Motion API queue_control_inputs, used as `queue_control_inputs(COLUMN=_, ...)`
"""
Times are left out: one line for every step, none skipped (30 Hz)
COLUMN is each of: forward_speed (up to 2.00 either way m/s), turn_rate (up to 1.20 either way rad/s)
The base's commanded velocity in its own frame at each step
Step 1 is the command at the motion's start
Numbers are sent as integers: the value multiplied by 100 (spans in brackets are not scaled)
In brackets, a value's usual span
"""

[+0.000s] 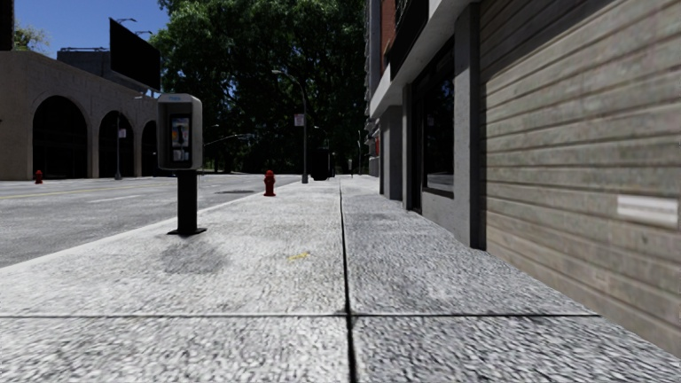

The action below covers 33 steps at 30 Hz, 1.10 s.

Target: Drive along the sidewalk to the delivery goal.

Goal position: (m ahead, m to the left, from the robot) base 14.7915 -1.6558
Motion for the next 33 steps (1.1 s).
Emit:
queue_control_inputs(forward_speed=200, turn_rate=0)
queue_control_inputs(forward_speed=200, turn_rate=0)
queue_control_inputs(forward_speed=200, turn_rate=0)
queue_control_inputs(forward_speed=200, turn_rate=0)
queue_control_inputs(forward_speed=200, turn_rate=0)
queue_control_inputs(forward_speed=200, turn_rate=0)
queue_control_inputs(forward_speed=200, turn_rate=0)
queue_control_inputs(forward_speed=200, turn_rate=0)
queue_control_inputs(forward_speed=200, turn_rate=0)
queue_control_inputs(forward_speed=200, turn_rate=0)
queue_control_inputs(forward_speed=200, turn_rate=0)
queue_control_inputs(forward_speed=200, turn_rate=0)
queue_control_inputs(forward_speed=200, turn_rate=0)
queue_control_inputs(forward_speed=200, turn_rate=0)
queue_control_inputs(forward_speed=200, turn_rate=0)
queue_control_inputs(forward_speed=200, turn_rate=0)
queue_control_inputs(forward_speed=200, turn_rate=0)
queue_control_inputs(forward_speed=200, turn_rate=0)
queue_control_inputs(forward_speed=200, turn_rate=0)
queue_control_inputs(forward_speed=200, turn_rate=0)
queue_control_inputs(forward_speed=200, turn_rate=0)
queue_control_inputs(forward_speed=200, turn_rate=0)
queue_control_inputs(forward_speed=200, turn_rate=0)
queue_control_inputs(forward_speed=200, turn_rate=0)
queue_control_inputs(forward_speed=200, turn_rate=0)
queue_control_inputs(forward_speed=200, turn_rate=0)
queue_control_inputs(forward_speed=200, turn_rate=0)
queue_control_inputs(forward_speed=200, turn_rate=0)
queue_control_inputs(forward_speed=200, turn_rate=0)
queue_control_inputs(forward_speed=200, turn_rate=0)
queue_control_inputs(forward_speed=200, turn_rate=0)
queue_control_inputs(forward_speed=200, turn_rate=0)
queue_control_inputs(forward_speed=200, turn_rate=0)
